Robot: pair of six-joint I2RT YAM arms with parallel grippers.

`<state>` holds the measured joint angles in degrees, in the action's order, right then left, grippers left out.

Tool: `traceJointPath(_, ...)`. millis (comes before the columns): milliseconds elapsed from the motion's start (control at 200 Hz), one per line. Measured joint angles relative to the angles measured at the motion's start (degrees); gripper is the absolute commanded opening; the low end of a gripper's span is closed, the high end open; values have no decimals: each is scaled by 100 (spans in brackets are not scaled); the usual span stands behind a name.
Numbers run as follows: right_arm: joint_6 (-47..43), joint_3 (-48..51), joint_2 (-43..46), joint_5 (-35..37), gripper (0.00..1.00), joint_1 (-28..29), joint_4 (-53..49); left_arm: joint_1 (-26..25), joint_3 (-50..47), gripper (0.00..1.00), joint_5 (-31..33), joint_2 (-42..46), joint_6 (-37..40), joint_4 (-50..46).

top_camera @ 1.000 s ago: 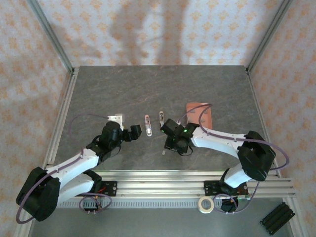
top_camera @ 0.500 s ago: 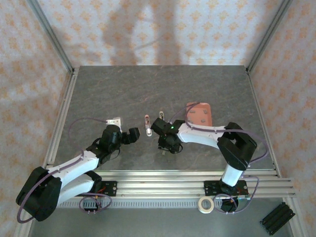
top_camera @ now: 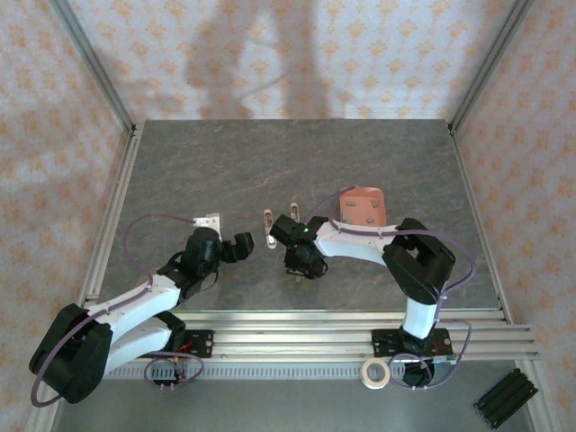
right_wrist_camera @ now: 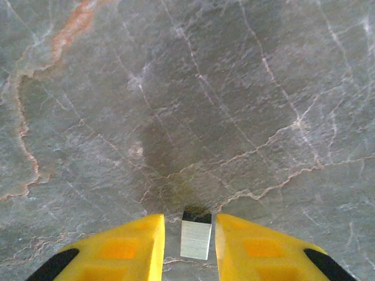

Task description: Load the staples into the stapler

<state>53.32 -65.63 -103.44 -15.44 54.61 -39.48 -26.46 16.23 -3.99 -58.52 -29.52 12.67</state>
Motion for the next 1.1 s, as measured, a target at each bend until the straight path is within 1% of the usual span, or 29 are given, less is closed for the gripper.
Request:
traceJointPath(60,0,0,-37,-2,25,0,-4,0,0,97,2,2,11,0)
traceJointPath(210,0,-74,-136,-2,25,0,-94,0,0,97,2,4,90,0)
traceJointPath(350,0,-98,-168,7,20,0,-142,0,0,97,4,4,109,-2)
traceJointPath(556,0,-83,-120,138,17,11,-142,0,0,97,2,7,109,-2)
traceJointPath(681,-35,46,122,376,17,11,-120,0,0,98,-2,7,107,0)
traceJointPath(921,-282,157,890,1016,17,9,52,0,7,99,0,7,90,-2)
traceJointPath(1101,-702,157,1047,1207,17,-107,269,0,22,99,7,111,-59,0)
